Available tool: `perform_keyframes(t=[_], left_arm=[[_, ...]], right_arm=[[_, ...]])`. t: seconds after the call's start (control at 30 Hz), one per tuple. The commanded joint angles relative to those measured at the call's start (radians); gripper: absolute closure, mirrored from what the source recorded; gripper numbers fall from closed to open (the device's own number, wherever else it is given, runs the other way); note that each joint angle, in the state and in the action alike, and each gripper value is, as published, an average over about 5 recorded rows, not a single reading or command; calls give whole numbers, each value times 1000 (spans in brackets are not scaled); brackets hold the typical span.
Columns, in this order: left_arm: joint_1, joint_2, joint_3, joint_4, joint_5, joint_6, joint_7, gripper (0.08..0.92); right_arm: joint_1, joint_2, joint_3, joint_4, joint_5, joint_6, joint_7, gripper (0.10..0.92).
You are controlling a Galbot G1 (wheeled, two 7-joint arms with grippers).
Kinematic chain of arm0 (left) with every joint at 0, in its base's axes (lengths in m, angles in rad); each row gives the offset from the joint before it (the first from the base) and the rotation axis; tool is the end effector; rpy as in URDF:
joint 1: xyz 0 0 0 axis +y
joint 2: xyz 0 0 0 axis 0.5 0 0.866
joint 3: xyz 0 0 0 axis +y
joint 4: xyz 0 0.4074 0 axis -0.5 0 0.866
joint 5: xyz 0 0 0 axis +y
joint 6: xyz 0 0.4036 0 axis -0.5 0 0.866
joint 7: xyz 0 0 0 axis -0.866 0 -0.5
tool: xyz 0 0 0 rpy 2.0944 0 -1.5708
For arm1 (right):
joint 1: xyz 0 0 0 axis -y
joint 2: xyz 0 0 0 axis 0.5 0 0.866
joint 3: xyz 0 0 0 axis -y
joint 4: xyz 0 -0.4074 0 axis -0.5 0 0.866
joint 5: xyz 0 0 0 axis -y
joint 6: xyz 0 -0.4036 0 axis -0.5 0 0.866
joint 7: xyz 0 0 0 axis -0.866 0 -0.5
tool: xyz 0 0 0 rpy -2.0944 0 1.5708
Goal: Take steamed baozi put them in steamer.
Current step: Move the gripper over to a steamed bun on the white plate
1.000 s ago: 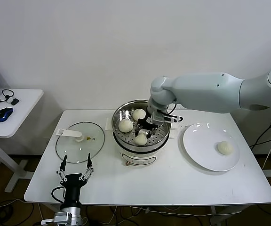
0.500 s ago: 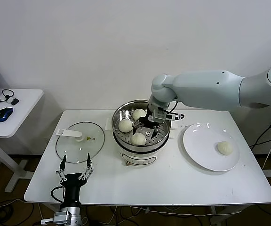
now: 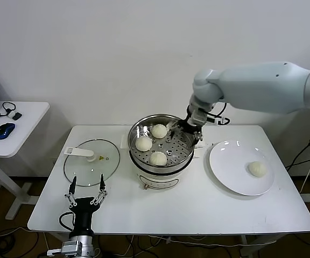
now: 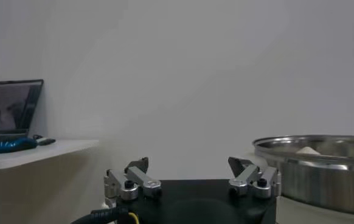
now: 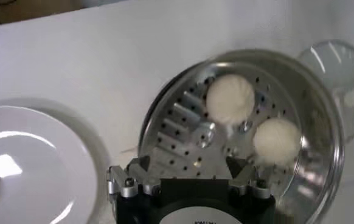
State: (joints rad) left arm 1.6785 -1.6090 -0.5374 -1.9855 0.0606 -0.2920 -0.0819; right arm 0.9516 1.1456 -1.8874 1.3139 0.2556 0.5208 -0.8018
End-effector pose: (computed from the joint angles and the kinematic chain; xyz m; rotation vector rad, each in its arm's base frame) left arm 0.1537 -0.0042 -0.4156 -0.1550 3.0615 0.0524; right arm 0.6411 0.0269 -0.0271 1.9986 -0.5945 2.1665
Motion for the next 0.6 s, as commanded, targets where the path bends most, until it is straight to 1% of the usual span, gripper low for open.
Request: perform_keyframes(t=[0.03,0.17,0.3,0.43,0.6], left_arm=[[3,-49,1,-2,-8,-3,1,177],[3,-49,1,-4,-16,-3,1,177],[2,-49,-1,-1,-19,-5,1,177],[-1,-49,-1,8,-16,-9,0,177],[-2,-49,-1,15,-14,-10,0,177]], right_arm=[[158,-107,-201,27,343,-372,-96,203],[159,-168,-229,32,391,-489,-151,203],[153,-217,-256,30,405,-551,-195,203],[103,-263,-238,-17,381,-566,-222,203],[-9,-327,-170,-86,304,-540,-250,203]])
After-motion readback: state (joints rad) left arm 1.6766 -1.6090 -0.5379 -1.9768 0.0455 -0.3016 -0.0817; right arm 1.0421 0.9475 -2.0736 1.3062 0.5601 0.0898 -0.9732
